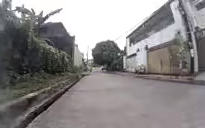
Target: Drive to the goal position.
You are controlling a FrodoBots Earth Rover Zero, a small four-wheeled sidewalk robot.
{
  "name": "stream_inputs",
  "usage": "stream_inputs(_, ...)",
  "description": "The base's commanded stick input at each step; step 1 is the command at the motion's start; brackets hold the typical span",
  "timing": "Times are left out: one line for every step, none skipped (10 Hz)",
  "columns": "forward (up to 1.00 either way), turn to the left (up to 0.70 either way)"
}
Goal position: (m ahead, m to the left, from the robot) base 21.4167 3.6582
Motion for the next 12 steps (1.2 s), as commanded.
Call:
stream_inputs(1.00,0.00)
stream_inputs(1.00,0.00)
stream_inputs(1.00,0.00)
stream_inputs(1.00,0.00)
stream_inputs(1.00,0.00)
stream_inputs(1.00,0.00)
stream_inputs(1.00,0.00)
stream_inputs(1.00,0.00)
stream_inputs(1.00,0.00)
stream_inputs(1.00,0.00)
stream_inputs(1.00,0.00)
stream_inputs(1.00,0.00)
